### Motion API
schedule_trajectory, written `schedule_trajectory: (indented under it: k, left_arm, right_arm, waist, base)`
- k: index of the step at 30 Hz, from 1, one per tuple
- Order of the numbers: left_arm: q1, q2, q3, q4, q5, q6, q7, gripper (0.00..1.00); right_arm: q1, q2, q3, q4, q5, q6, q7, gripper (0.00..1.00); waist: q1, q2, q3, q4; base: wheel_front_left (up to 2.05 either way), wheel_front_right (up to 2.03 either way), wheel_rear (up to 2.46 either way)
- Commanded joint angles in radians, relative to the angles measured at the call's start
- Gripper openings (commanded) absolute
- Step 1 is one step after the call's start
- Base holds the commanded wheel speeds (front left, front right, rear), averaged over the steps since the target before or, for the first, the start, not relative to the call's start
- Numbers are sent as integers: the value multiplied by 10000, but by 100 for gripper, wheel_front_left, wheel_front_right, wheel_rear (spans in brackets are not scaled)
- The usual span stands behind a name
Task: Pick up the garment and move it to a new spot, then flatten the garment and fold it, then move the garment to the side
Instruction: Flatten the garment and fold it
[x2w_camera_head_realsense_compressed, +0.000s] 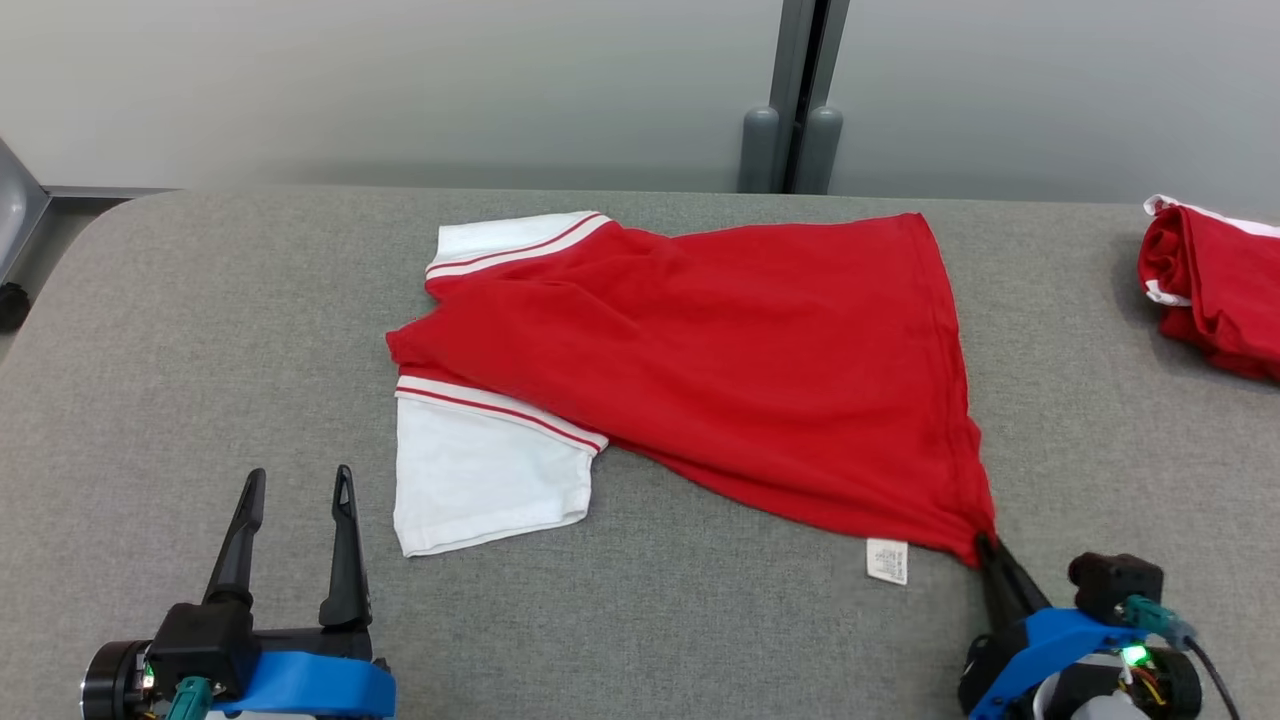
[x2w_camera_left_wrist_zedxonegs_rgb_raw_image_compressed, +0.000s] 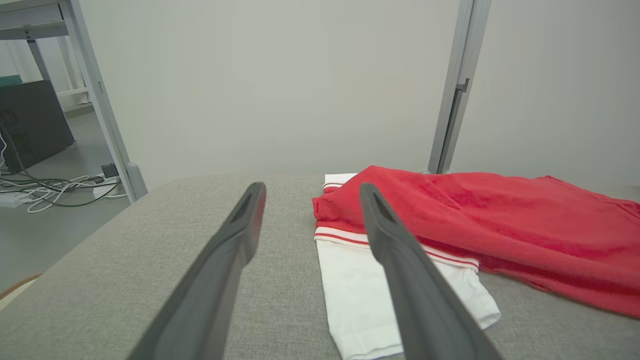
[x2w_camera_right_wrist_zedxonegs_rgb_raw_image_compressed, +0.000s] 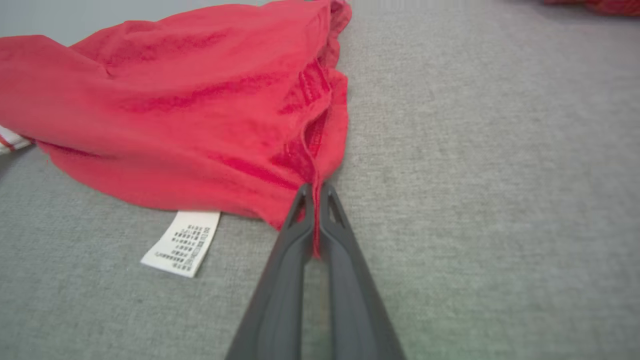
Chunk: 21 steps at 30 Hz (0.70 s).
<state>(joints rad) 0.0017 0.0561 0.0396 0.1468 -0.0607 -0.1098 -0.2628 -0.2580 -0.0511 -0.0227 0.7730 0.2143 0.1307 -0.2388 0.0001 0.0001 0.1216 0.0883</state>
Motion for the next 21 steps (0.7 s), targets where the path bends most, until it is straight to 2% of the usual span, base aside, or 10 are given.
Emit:
schedule_trajectory:
  k: [1, 9, 10, 11, 12, 21]
  left_arm:
    - [-148, -24, 5, 35, -20, -53, -23, 100]
    - [-141, -43, 34, 102, -2, -55, -24, 100]
    - [-137, -44, 26, 109, -6, -57, -24, 100]
    - [-136, -45, 14, 123, -14, -59, -24, 100]
    - [-141, -49, 8, 140, -27, -63, -24, 100]
    - [12, -58, 18, 187, -33, -54, -24, 100]
  right_arm:
    - [-108, -236, -221, -88, -10, 2, -96, 0]
    - [161, -705, -672, -296, 425, 2, 157, 0]
    - [190, -757, -636, -305, 492, 2, 234, 6]
    - [181, -841, -623, -384, 542, 2, 217, 59]
    - [186, -858, -576, -429, 610, 2, 204, 100]
    - [512, -890, -254, -1589, 701, 2, -196, 100]
  waist:
    - [-1, -1, 0, -34]
    - [-1, -1, -60, -184]
    - [-1, -1, -69, -204]
    - [-1, -1, -78, -221]
    - [-1, -1, -91, -241]
    - [-1, -1, -297, -498]
  base:
    - [0, 0, 0]
    - [0, 0, 0]
    - [0, 0, 0]
    - [0, 0, 0]
    - [0, 0, 0]
    - [0, 0, 0]
